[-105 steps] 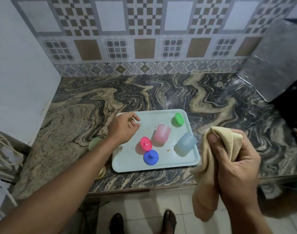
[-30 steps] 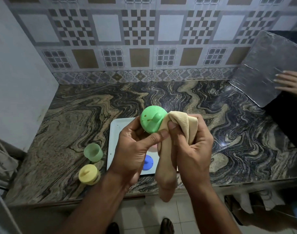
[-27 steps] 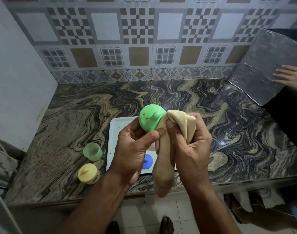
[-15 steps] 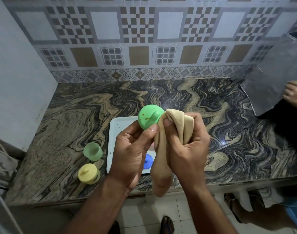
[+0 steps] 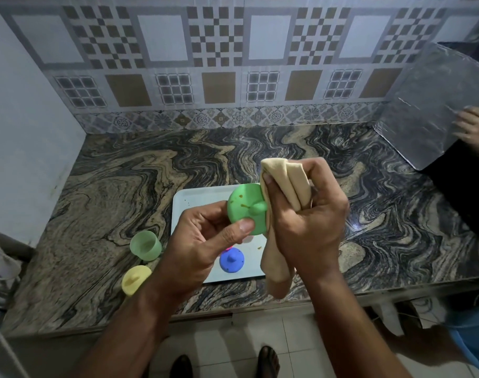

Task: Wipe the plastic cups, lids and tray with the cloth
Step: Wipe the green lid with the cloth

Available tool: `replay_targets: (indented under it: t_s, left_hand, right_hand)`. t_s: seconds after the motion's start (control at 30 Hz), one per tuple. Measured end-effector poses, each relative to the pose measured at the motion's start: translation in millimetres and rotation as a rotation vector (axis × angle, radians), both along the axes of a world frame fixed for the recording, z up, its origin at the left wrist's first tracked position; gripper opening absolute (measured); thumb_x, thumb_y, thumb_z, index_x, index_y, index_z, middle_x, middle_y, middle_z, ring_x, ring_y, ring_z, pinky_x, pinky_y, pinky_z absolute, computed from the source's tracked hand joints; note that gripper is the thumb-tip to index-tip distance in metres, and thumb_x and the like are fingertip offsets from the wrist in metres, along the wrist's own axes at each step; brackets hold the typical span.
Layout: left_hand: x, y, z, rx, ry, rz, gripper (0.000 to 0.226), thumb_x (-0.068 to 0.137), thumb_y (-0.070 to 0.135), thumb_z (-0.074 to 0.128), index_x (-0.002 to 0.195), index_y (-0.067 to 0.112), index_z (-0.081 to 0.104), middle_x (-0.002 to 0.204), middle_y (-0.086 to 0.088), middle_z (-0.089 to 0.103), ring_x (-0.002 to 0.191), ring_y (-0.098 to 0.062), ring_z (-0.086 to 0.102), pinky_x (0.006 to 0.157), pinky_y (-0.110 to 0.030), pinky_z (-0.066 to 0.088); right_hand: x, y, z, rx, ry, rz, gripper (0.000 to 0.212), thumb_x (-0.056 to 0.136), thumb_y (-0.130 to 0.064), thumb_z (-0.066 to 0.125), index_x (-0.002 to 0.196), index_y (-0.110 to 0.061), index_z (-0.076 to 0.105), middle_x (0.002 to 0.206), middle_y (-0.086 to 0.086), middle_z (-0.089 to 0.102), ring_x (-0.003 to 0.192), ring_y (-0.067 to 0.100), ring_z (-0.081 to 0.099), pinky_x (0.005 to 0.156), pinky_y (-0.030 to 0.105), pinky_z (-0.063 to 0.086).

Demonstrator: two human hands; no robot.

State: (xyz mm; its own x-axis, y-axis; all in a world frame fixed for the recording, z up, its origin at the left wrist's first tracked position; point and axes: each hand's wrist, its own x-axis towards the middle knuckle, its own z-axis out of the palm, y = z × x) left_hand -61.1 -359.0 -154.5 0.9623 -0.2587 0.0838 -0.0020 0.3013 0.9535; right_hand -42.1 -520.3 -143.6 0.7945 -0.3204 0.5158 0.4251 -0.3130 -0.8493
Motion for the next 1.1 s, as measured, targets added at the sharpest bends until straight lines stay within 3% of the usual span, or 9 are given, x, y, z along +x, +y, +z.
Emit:
replay_targets:
  t_s: [0.1, 0.2, 0.27, 0.43, 0.63, 0.77, 0.87, 0.97, 1.1]
  left_hand:
    - [5, 1, -2, -0.041, 0.063, 0.017, 0.026, 0.081, 0.023, 0.075, 0.105, 0.019, 0.084, 0.095, 0.000, 0.079, 0.082, -0.010, 0.069, 0.076, -0.021, 0.054]
    - [10, 3, -5, -0.152, 0.192, 0.070, 0.029, 0.076, 0.025, 0.076, 0.103, 0.018, 0.083, 0.097, -0.006, 0.072, 0.091, -0.019, 0.058, 0.081, -0.027, 0.048]
    - [12, 5, -4, -0.199, 0.237, 0.088, 0.025, 0.076, 0.020, 0.076, 0.100, 0.020, 0.084, 0.094, -0.001, 0.075, 0.085, -0.012, 0.062, 0.078, -0.021, 0.052]
    - [12, 12, 0, -0.241, 0.251, 0.107, 0.029, 0.072, 0.025, 0.075, 0.099, 0.021, 0.084, 0.093, 0.003, 0.076, 0.079, -0.003, 0.064, 0.074, -0.016, 0.055]
    - [10, 10, 6, -0.234, 0.235, 0.072, 0.031, 0.077, 0.028, 0.073, 0.104, 0.017, 0.083, 0.104, -0.002, 0.076, 0.100, -0.015, 0.061, 0.091, -0.026, 0.049]
    - [11, 3, 17, -0.335, 0.254, 0.103, 0.021, 0.087, 0.017, 0.071, 0.104, 0.012, 0.083, 0.111, -0.008, 0.080, 0.103, -0.014, 0.074, 0.100, -0.028, 0.057]
    - [10, -5, 19, -0.369, 0.277, 0.156, 0.030, 0.091, 0.022, 0.065, 0.117, 0.009, 0.074, 0.119, -0.011, 0.078, 0.107, -0.016, 0.074, 0.108, -0.036, 0.053]
    - [5, -7, 16, -0.329, 0.236, 0.183, 0.036, 0.088, 0.019, 0.070, 0.124, 0.013, 0.067, 0.116, -0.010, 0.077, 0.104, -0.017, 0.073, 0.099, -0.032, 0.056]
    - [2, -3, 13, -0.177, 0.163, 0.185, 0.025, 0.085, 0.019, 0.077, 0.109, 0.026, 0.076, 0.100, -0.001, 0.076, 0.087, -0.010, 0.067, 0.081, -0.024, 0.050]
  right_hand:
    - [13, 2, 4, 0.030, 0.065, -0.043, 0.025, 0.090, -0.018, 0.081, 0.083, -0.012, 0.058, 0.068, 0.000, 0.063, 0.058, 0.022, 0.059, 0.053, 0.040, 0.050]
    - [22, -1, 9, 0.255, 0.073, -0.028, 0.020, 0.093, -0.011, 0.078, 0.086, -0.007, 0.059, 0.068, -0.007, 0.057, 0.059, 0.004, 0.051, 0.057, 0.028, 0.045]
    - [21, -9, 11, 0.361, 0.049, 0.030, 0.014, 0.096, -0.004, 0.075, 0.092, -0.004, 0.061, 0.070, -0.010, 0.059, 0.062, 0.000, 0.052, 0.059, 0.020, 0.046]
    - [3, -11, 7, 0.263, 0.053, 0.158, 0.010, 0.097, -0.003, 0.072, 0.095, -0.005, 0.062, 0.072, -0.014, 0.059, 0.063, -0.001, 0.052, 0.059, 0.016, 0.045]
    - [-7, 5, 9, 0.191, 0.080, 0.268, 0.014, 0.095, -0.007, 0.074, 0.095, -0.011, 0.060, 0.074, -0.009, 0.062, 0.062, 0.001, 0.055, 0.058, 0.018, 0.047]
    - [-13, 14, 9, 0.193, 0.042, 0.213, 0.016, 0.092, -0.010, 0.076, 0.096, -0.007, 0.061, 0.075, -0.007, 0.065, 0.062, 0.002, 0.059, 0.058, 0.020, 0.050]
    - [-18, 21, 5, 0.204, 0.017, 0.134, 0.017, 0.091, -0.008, 0.077, 0.096, -0.012, 0.061, 0.080, -0.009, 0.068, 0.065, 0.001, 0.063, 0.061, 0.021, 0.053]
    - [-18, 23, 1, 0.172, 0.019, 0.080, 0.018, 0.093, -0.010, 0.079, 0.098, -0.013, 0.062, 0.084, -0.008, 0.071, 0.069, 0.010, 0.068, 0.061, 0.036, 0.058]
    - [-18, 17, 2, -0.013, -0.060, 0.068, 0.018, 0.093, -0.016, 0.081, 0.103, -0.020, 0.067, 0.093, 0.002, 0.073, 0.076, 0.022, 0.071, 0.063, 0.044, 0.057]
